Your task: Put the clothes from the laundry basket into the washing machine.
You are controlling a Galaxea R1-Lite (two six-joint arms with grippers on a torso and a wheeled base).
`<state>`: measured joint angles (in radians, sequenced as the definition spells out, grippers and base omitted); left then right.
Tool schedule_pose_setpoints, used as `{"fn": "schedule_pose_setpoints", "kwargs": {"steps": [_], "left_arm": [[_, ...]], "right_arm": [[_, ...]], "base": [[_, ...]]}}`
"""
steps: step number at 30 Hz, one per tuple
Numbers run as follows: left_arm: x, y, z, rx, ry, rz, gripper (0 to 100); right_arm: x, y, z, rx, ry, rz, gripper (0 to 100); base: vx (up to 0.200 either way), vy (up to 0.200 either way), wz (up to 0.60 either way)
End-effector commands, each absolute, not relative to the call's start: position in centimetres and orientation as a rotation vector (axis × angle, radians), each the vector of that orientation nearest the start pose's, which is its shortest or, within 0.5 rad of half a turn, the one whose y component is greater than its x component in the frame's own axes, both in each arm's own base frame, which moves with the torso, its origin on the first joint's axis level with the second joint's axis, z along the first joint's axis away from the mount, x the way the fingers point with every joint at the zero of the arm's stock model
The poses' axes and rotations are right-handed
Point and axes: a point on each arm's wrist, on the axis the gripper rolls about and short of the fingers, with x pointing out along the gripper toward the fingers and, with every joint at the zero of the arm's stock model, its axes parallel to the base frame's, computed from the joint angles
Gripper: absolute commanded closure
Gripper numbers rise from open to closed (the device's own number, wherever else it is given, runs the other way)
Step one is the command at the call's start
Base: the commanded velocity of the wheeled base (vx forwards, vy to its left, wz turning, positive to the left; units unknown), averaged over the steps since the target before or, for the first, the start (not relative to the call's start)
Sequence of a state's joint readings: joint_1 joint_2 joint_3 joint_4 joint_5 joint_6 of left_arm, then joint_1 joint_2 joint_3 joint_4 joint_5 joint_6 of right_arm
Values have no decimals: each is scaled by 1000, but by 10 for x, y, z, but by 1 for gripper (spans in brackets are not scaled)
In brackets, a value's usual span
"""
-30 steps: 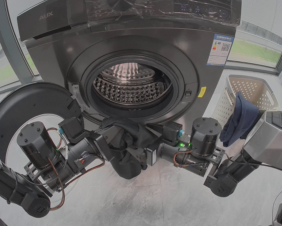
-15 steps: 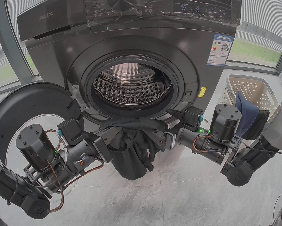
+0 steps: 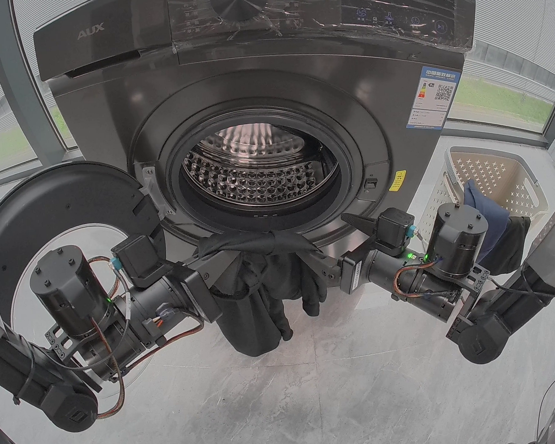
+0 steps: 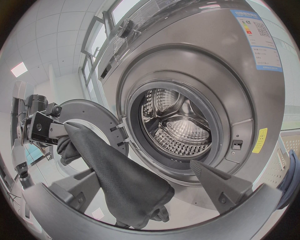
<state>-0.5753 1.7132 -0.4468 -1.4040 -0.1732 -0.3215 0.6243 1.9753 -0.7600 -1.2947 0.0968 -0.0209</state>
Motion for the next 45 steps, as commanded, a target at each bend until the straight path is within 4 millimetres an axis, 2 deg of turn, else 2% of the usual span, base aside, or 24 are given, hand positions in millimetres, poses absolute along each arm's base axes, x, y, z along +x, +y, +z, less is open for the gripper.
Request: {"fn": "schedule_pose_setpoints", "kwargs": {"steps": [1, 6, 14, 18, 20, 23, 29, 36, 45], "left_arm": [[221, -148, 165, -333, -9, -764, 100], [221, -148, 166, -335, -20, -764, 100], [221, -148, 167, -336, -26, -765, 100], [220, -149, 168, -338, -35, -771, 100], [219, -150, 168, -340, -39, -775, 100], [219, -150, 169, -340, -41, -777, 100], [221, -149, 170, -341, -47, -773, 100], [220, -149, 169, -339, -46, -772, 100], [220, -151, 171, -341, -53, -778, 100]], "right_arm": [[288, 205, 144, -1, -80, 708, 0], [294, 196, 144, -3, -79, 677, 0], [293, 196, 139, -7, -62, 680, 0], [293, 205, 132, -8, -49, 700, 0], [289, 218, 127, -4, -43, 739, 0], [284, 229, 124, -2, -38, 770, 0], [276, 245, 128, 3, -52, 822, 0], [286, 253, 126, 9, -66, 825, 0], [296, 263, 115, 4, -58, 826, 0]], "base": [[0, 0, 0], [0, 0, 0], [0, 0, 0], [0, 0, 0], [0, 0, 0], [0, 0, 0], [0, 0, 0], [0, 0, 0], [0, 0, 0]]}}
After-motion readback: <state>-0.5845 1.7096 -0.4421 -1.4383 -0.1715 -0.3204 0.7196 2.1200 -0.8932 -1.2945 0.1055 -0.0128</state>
